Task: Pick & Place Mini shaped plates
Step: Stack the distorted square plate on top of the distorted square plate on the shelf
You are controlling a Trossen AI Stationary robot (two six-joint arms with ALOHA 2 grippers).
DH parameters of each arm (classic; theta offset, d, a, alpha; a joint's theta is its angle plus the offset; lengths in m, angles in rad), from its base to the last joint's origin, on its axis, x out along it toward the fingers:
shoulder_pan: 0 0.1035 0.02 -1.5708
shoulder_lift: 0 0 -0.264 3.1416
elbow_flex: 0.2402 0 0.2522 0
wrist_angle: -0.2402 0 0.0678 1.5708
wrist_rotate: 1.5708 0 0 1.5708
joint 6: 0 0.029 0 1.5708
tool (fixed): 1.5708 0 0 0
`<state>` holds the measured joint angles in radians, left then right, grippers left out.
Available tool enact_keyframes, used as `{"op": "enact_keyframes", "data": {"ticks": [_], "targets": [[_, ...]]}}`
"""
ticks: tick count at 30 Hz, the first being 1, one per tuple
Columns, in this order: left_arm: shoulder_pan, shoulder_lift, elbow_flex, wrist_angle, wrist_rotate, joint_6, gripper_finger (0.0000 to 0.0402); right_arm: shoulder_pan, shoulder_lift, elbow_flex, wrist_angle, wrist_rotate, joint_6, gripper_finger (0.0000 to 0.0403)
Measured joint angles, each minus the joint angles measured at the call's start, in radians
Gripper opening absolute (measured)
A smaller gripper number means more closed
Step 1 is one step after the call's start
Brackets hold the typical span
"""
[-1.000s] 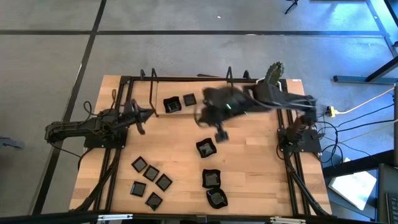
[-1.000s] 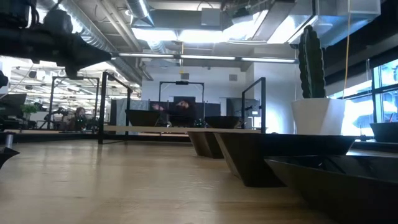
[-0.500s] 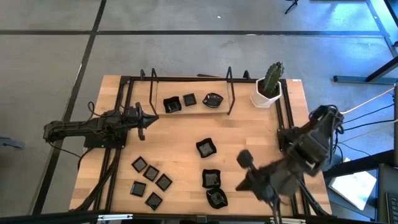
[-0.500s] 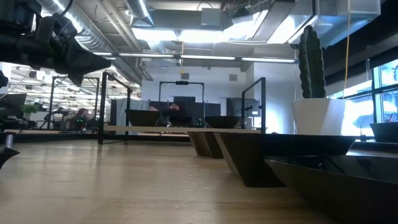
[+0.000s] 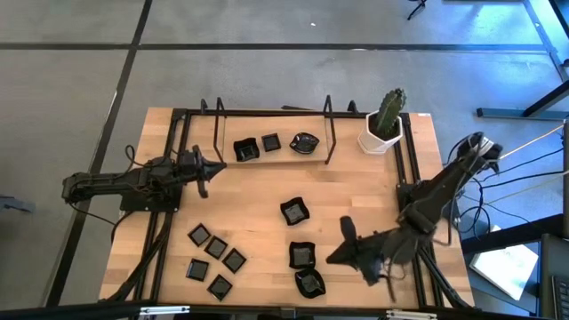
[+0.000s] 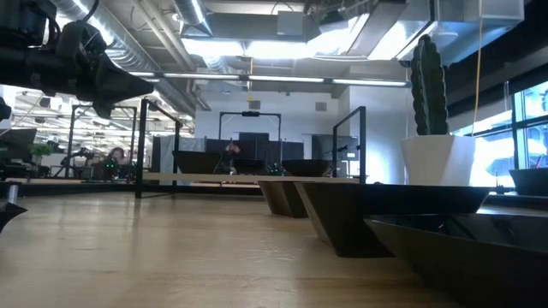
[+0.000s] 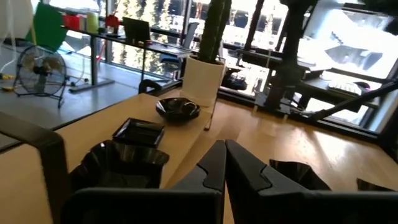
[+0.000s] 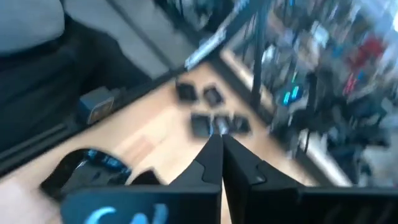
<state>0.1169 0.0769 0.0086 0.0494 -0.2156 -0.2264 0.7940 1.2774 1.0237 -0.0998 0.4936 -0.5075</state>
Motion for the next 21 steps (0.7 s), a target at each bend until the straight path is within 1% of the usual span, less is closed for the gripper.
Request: {"op": "enact_keyframes", "data": {"ticks": [3, 5, 8, 10, 15, 18, 21], "targets": [[-0.005, 0.000, 0.000, 0.003, 0.028, 0.000, 0.0003, -0.010, -0.068, -0.178, 0.260, -0.075, -0.102, 0.0004], [-0.019, 0.000, 0.000, 0.028, 0.054, -0.004, 0.0005, -0.025, -0.100, -0.287, 0.436, -0.105, -0.151, 0.0004], [-0.050, 0.000, 0.000, 0.052, 0.057, 0.011, 0.0005, -0.063, -0.126, -0.417, 0.683, -0.104, -0.190, 0.0004], [-0.069, 0.000, 0.000, 0.047, 0.055, 0.013, 0.0003, -0.095, -0.141, -0.473, 0.781, -0.101, -0.176, 0.0004], [-0.108, 0.000, 0.000, 0.047, 0.054, 0.031, 0.0004, -0.157, -0.174, -0.551, 0.815, -0.108, -0.103, 0.0004], [-0.121, 0.000, 0.000, 0.048, 0.054, 0.046, 0.0004, -0.186, -0.176, -0.578, 0.814, -0.129, -0.091, 0.0004], [-0.133, 0.000, 0.000, 0.044, 0.054, 0.023, 0.0004, -0.215, -0.176, -0.595, 0.815, -0.161, -0.062, 0.0004]]}}
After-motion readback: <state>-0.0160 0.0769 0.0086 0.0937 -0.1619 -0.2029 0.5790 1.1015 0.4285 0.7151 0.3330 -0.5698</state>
